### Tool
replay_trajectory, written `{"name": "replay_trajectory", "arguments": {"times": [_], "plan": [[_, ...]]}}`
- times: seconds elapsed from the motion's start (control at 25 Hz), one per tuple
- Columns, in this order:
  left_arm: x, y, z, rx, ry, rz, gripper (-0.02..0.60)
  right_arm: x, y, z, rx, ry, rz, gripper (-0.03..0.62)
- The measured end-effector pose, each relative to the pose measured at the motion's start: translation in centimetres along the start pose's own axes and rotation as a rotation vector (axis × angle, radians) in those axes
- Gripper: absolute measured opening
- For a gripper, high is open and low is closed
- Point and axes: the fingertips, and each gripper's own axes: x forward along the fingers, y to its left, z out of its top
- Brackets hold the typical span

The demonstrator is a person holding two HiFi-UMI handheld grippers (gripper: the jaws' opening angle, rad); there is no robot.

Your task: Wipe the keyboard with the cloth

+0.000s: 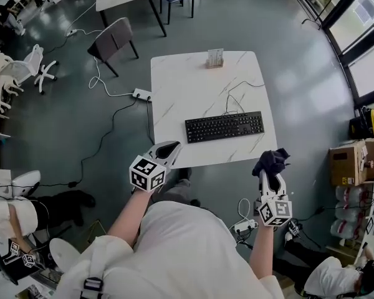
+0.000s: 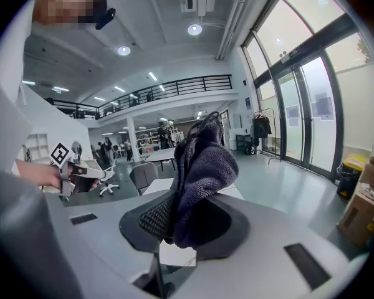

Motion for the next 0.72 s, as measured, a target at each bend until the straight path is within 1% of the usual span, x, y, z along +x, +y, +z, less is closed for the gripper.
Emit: {"name": "replay_trajectory", "arguments": {"times": [0.12, 0.28, 0.52, 0.72], "plan": [[1.4, 1.8, 0.3, -0.019, 0.028, -0.012, 0.006, 2.3, 0.3, 0.7, 0.006, 0.021, -0.004, 0.097], [3.3, 4.3, 0.7, -0.011, 0.054, -0.028, 0.006, 5.3, 0.6, 1.5, 0.006, 0.031, -0.013, 0.097], [5.9, 7.4, 2.4, -0.005, 0.045, -0.046, 0.006, 8.7, -0.4, 2.6, 0.015, 0.050, -0.072, 0.097], [7.1, 9.4, 3.1, 0.007, 0.040, -0.056, 0.006, 10.9, -0.7, 3.6, 0.049, 0.043, -0.091, 0.097]]}}
